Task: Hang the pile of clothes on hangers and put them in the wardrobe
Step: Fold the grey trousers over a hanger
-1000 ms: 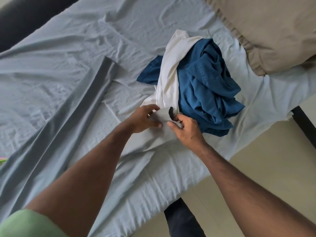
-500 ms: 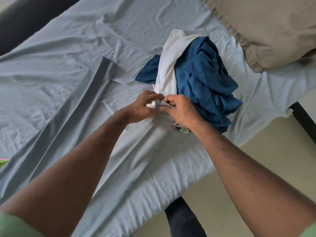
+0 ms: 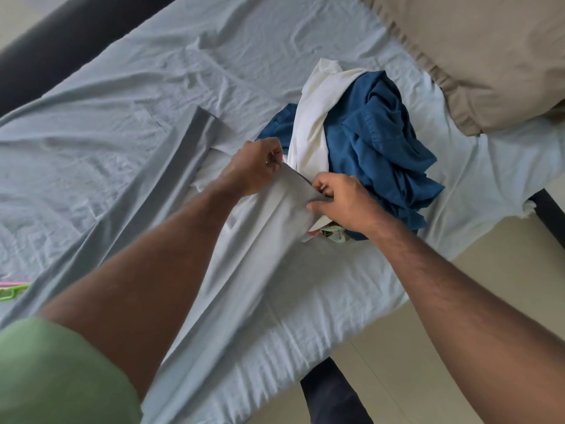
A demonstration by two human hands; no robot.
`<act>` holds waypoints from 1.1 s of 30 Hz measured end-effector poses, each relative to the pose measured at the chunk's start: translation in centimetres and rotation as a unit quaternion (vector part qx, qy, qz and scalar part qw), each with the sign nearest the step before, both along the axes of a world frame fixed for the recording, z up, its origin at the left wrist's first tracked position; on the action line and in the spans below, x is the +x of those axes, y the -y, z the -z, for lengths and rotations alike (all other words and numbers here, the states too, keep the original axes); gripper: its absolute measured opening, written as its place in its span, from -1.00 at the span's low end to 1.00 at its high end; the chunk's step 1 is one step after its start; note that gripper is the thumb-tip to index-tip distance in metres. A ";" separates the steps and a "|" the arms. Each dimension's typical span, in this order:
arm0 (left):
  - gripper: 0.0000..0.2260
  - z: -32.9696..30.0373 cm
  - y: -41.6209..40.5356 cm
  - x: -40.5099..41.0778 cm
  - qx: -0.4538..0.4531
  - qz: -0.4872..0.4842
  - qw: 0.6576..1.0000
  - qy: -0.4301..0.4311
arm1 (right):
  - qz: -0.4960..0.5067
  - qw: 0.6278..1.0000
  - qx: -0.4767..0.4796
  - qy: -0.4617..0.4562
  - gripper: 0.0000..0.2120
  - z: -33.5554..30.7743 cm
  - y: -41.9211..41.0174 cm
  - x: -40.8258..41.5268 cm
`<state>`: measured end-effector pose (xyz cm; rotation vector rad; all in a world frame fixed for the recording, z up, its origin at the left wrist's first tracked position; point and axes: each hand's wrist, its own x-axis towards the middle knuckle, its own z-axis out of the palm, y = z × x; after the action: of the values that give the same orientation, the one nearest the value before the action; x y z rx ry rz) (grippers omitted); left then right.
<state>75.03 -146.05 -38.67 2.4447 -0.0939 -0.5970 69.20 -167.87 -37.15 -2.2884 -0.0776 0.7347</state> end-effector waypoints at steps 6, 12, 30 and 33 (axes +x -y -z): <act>-0.80 2.6 2.2 -1.8 0.023 -0.073 0.997 0.029 | -0.019 0.982 -0.103 0.154 -0.76 1.6 -0.1 -0.7; -0.81 3.0 -0.2 -2.9 0.006 -0.162 0.987 0.025 | -0.048 0.972 -0.074 0.216 -0.78 1.1 -2.6 -0.7; -0.60 2.7 -29.1 -15.0 0.229 -0.376 0.892 -0.105 | -0.218 0.944 -0.093 0.228 -0.82 3.6 -22.8 16.4; -0.49 3.0 -31.2 -16.7 0.235 -0.382 0.882 -0.147 | -0.122 0.977 -0.138 0.103 -0.54 4.5 -25.3 18.7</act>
<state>58.36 -114.82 -41.70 2.4982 1.2101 -0.6505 87.94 -142.60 -41.68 -2.6489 -0.3791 0.6609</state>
